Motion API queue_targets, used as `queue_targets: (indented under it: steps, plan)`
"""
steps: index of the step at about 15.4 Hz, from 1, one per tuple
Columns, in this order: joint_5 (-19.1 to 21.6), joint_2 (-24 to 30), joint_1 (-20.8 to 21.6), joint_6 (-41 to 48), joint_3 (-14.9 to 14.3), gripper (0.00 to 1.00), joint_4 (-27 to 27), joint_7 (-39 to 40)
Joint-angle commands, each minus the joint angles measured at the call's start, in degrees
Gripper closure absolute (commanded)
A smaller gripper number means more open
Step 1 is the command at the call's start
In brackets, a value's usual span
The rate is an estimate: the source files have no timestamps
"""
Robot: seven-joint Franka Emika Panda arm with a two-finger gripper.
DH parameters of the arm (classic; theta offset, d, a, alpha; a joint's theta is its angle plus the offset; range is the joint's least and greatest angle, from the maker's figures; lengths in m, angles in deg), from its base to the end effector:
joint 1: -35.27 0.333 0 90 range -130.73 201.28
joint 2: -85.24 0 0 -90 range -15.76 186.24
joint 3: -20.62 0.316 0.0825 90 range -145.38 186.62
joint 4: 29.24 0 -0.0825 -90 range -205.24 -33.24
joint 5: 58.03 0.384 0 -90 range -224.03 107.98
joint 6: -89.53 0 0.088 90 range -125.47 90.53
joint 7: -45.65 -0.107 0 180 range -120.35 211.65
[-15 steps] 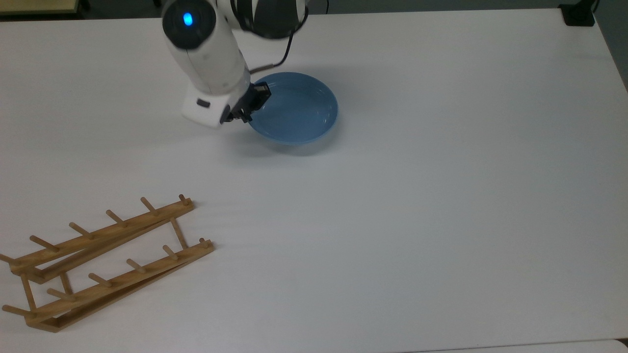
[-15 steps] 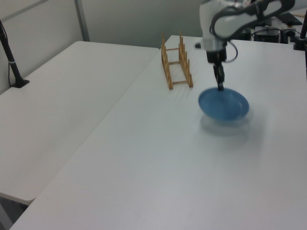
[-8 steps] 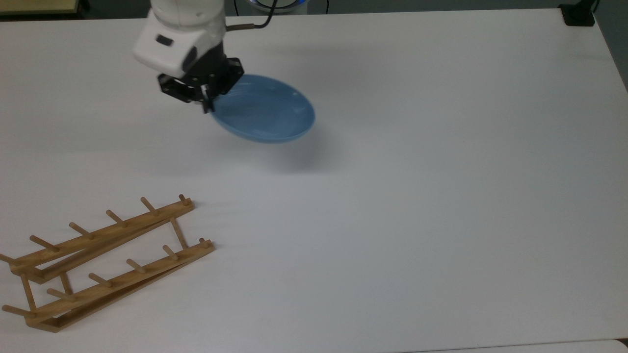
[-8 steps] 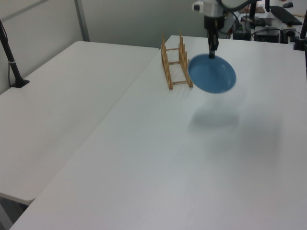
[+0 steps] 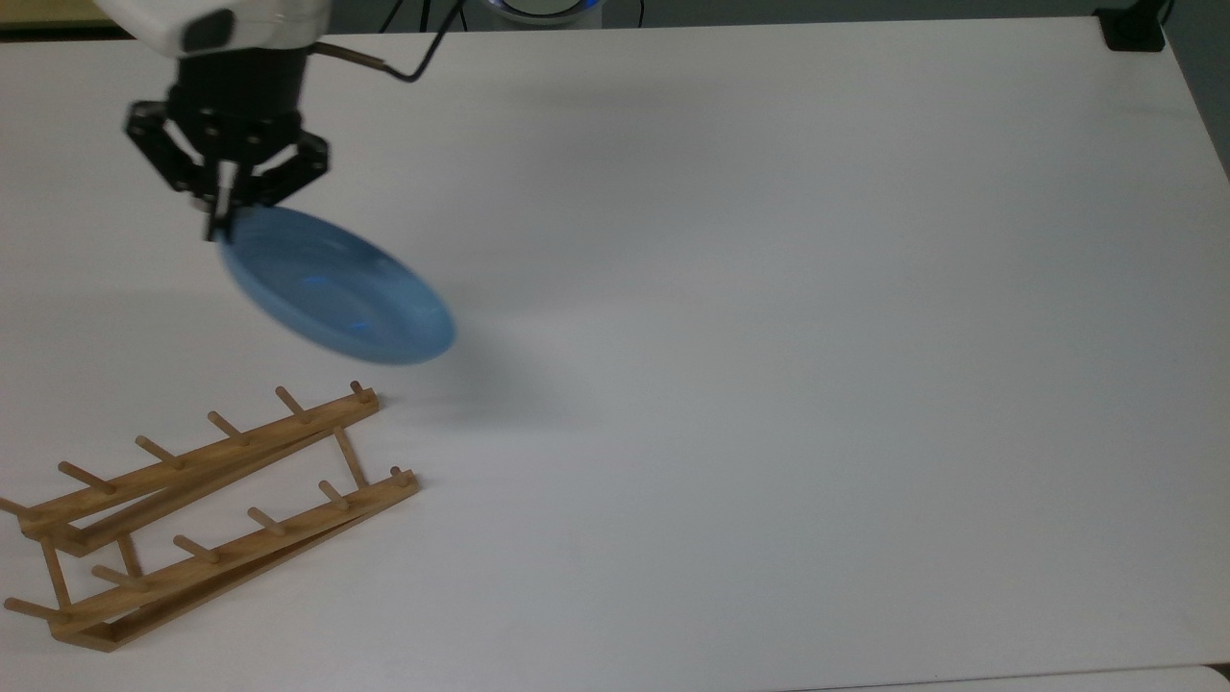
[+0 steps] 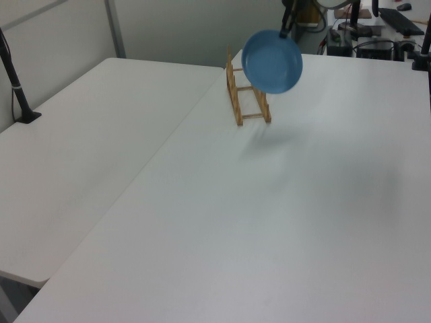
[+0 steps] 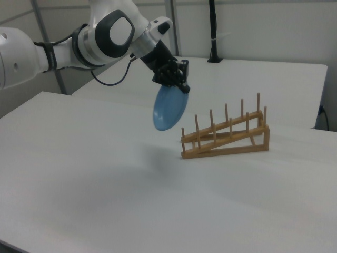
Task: Place plate in plate rack
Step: 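Lift the plate by its rim and carry it toward the wooden rack, then lower the plate edge-first between the rack's pegs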
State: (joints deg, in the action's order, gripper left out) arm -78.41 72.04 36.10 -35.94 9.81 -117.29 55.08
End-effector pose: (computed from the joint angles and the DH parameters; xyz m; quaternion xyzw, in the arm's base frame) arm 0.6589 -0.1150 0.5715 0.9584 0.0720 0.1735 0.2149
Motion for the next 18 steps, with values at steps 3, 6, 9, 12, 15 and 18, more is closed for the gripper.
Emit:
queue_targets:
  steps: [3,6,9,12,15,18]
  plan:
    - [-15.5,-2.4,0.4,-1.8,-1.6,1.0,2.5,-13.4]
    - [-21.1,-3.8,1.4,-1.8,-3.5,1.0,2.6,-17.9]
    - [-22.2,-5.9,4.0,-1.8,-6.6,1.0,5.0,-19.3]
    - [-23.0,-8.2,4.7,-1.8,-8.8,1.0,7.6,-21.1]
    - [-23.2,-10.1,5.0,-2.0,-9.3,1.0,9.6,-22.6]
    - [-23.6,-13.5,6.6,-2.1,-10.9,1.0,12.0,-25.1]
